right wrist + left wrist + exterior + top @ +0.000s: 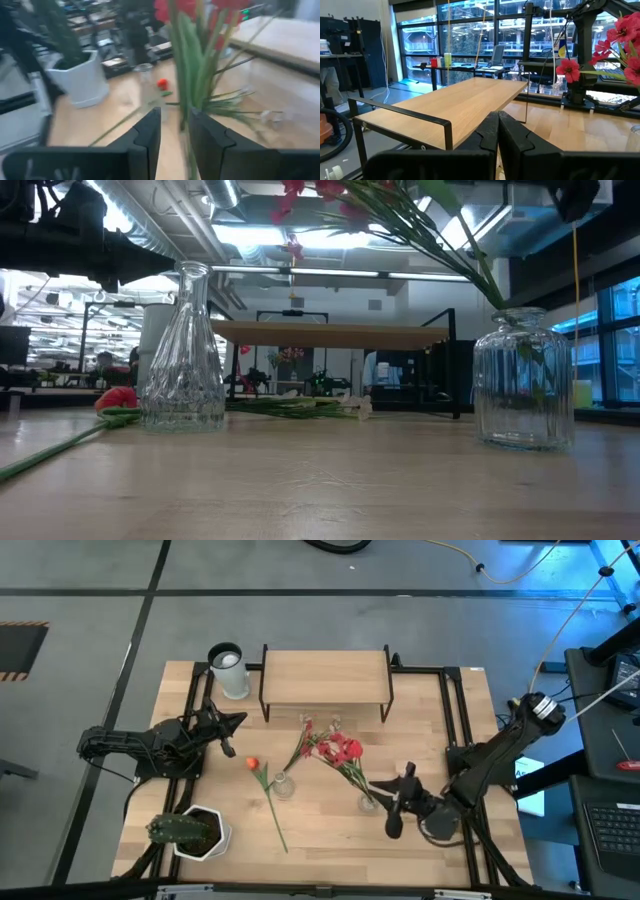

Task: Pick and place flowers into a vace then onto a shelf
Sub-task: Put the right transparent vase on the shelf

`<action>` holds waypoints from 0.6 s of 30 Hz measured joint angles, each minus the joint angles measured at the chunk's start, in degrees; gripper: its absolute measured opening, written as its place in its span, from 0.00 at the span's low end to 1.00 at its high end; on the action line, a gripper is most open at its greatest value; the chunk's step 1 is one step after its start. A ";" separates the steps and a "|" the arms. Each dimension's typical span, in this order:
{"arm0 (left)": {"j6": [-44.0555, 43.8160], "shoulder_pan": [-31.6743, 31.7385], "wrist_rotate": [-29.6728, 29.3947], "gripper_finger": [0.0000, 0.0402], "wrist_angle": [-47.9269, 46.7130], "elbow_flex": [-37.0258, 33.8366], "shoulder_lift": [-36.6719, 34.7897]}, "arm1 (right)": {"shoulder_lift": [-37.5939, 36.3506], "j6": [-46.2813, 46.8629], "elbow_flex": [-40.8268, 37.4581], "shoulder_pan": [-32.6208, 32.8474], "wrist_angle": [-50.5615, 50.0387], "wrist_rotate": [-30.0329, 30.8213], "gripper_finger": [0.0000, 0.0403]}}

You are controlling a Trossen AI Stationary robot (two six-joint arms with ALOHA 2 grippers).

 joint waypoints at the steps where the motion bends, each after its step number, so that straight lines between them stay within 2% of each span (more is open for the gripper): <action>1: 0.00 0.00 0.00 0.01 0.00 0.00 0.00 | -0.88 -0.01 0.00 0.32 -0.05 -0.78 0.25; 4: 0.00 -0.02 0.00 0.01 -0.01 0.00 0.00 | -3.46 1.49 0.00 1.38 -1.02 -1.38 0.25; 6: -0.01 -0.01 0.00 0.01 0.00 0.00 0.00 | -5.18 5.72 0.00 2.00 -5.67 -4.32 0.25; 11: 0.00 0.00 0.00 0.01 -0.02 0.00 0.00 | -7.03 30.00 0.00 3.12 -25.27 -18.27 0.25; 13: 0.00 -0.01 0.00 0.01 0.00 0.00 0.00 | -6.76 36.71 -0.02 3.54 -31.10 -23.82 0.25; 15: -0.01 -0.01 0.00 0.01 -0.01 0.00 0.00 | -6.01 39.23 -0.02 3.90 -33.96 -27.68 0.25; 18: -0.02 0.00 0.00 0.01 -0.02 0.00 0.00 | -5.26 36.29 -0.02 4.29 -35.70 -33.02 0.26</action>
